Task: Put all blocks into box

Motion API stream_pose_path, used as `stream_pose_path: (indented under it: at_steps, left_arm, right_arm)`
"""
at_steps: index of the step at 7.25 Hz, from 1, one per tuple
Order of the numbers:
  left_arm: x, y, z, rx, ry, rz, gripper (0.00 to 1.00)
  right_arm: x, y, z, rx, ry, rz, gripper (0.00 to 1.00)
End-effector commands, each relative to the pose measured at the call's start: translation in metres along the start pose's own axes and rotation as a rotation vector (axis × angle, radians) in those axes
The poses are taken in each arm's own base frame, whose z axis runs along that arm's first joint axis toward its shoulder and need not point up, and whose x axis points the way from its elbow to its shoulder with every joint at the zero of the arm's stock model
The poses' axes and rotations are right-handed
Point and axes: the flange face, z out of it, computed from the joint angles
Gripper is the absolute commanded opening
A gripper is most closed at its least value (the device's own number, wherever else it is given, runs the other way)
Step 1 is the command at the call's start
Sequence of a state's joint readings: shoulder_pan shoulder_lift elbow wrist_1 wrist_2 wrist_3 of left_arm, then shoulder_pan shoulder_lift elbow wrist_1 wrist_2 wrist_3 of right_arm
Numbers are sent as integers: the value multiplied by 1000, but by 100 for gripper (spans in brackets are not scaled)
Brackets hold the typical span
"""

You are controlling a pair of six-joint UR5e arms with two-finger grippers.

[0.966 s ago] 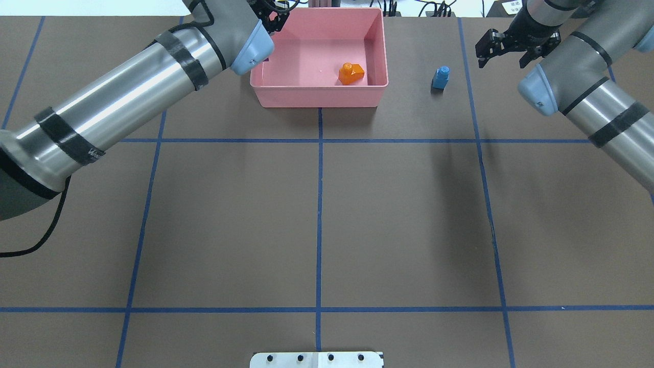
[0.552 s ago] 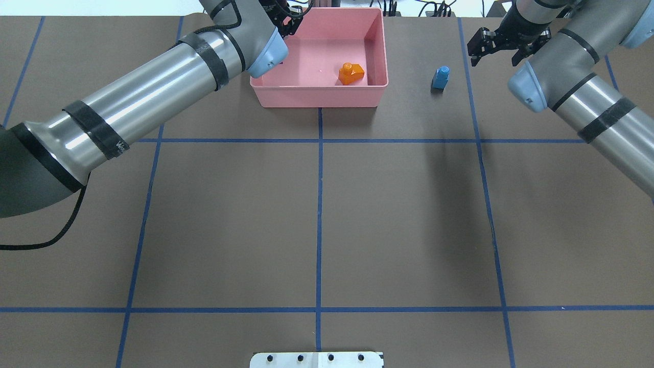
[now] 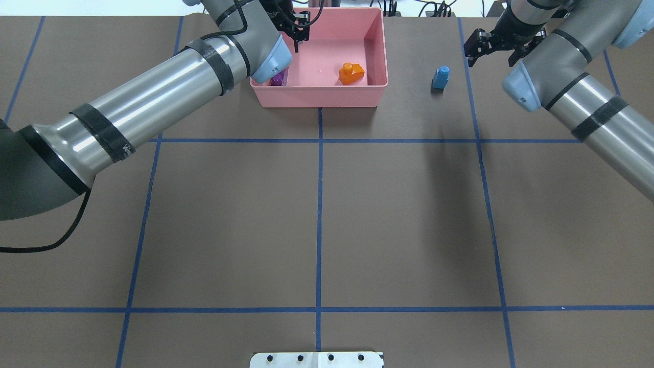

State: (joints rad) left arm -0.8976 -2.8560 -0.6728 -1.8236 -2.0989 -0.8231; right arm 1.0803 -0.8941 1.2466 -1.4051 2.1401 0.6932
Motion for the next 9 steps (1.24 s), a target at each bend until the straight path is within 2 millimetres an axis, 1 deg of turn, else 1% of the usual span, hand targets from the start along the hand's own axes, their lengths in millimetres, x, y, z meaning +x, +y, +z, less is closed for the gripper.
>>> stream_pose_path:
  at_steps: [1, 2, 3, 4, 6, 7, 8, 9]
  left_arm:
    - [5, 3, -6, 12, 13, 33, 100]
    - [5, 4, -8, 14, 16, 35, 100]
    - [8, 5, -10, 18, 21, 38, 100]
    - [8, 6, -11, 20, 24, 41, 100]
    - [7, 14, 2, 8, 20, 45, 100]
    - [7, 14, 2, 9, 21, 46, 100]
    - [6, 15, 4, 6, 19, 46, 100]
    - [7, 16, 7, 3, 18, 47, 100]
  right_arm:
    - [-35, -35, 12, -18, 38, 12, 100]
    - [-49, -42, 16, -19, 39, 13, 100]
    - [-66, -45, 37, 18, 7, 38, 100]
    - [-74, -44, 63, 58, -1, 60, 100]
    - [-72, -35, 92, 44, 38, 59, 100]
    - [-76, -31, 99, 36, 43, 55, 100]
    - [-80, -26, 108, 39, 60, 49, 87]
    - [-79, -25, 111, 39, 68, 61, 18]
